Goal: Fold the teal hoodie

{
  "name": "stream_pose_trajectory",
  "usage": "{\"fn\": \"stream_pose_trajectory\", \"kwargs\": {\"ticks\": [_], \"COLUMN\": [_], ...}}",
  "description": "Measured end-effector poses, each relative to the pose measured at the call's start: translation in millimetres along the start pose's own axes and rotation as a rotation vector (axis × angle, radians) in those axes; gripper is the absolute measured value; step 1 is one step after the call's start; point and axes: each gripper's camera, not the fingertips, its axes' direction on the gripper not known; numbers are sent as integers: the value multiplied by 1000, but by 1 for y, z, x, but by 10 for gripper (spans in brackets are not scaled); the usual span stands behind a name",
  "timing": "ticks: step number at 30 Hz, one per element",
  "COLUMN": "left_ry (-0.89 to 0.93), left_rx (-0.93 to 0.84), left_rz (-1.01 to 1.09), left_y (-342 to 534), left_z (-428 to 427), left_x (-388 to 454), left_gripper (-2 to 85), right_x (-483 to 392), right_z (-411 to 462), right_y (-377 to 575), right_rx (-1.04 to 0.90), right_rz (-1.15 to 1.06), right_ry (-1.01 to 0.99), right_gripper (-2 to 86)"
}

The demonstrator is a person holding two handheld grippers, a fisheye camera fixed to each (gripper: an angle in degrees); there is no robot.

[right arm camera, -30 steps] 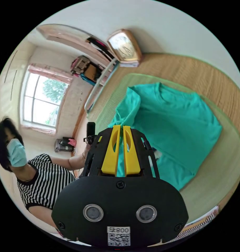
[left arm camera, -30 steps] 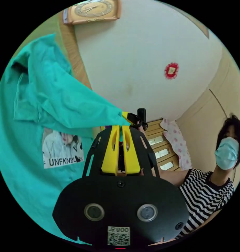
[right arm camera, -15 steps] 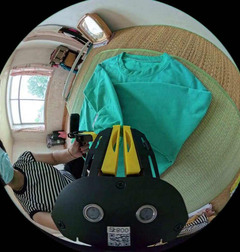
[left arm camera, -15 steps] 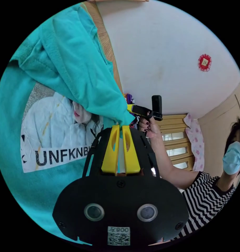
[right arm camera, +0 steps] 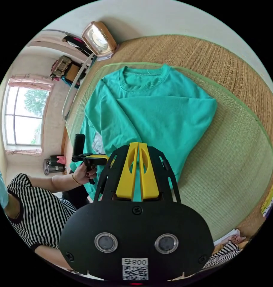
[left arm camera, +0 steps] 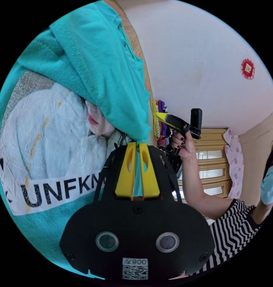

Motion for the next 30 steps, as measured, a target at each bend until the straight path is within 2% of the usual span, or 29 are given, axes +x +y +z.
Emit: {"fn": "stream_pose_trajectory", "kwargs": {"ticks": [3,9,15,18,22,23,26,30], "left_ry": [7,-4,-18,-69,-187,-147,-141,-104], "left_rx": [4,-9,-3,20,-74,-115,-92,-71], "left_rz": [-4,12,88,148,135,123,126,129], "left_y": [-3,-6,1,-2,-11,-12,-6,1], "left_z": [6,11,-2,-8,-2,0,-11,-31], "left_x": [-1,0,16,26,16,11,9,9], "left_gripper": [18,18,9,5,2,2,3,7], "right_x": [-19,-14,-7,-7,-17,-24,-40,-43], "right_z": [-2,46,43,42,38,34,32,66], "right_y": [16,27,45,50,55,58,63,57], "right_rx": [60,-79,-29,-15,25,53,128,46], "right_rz": [-78,-46,-27,-15,-3,-9,-28,-49], "right_ry": [-81,106,141,150,209,208,188,172], "right_gripper": [2,1,0,0,0,0,0,1]}}
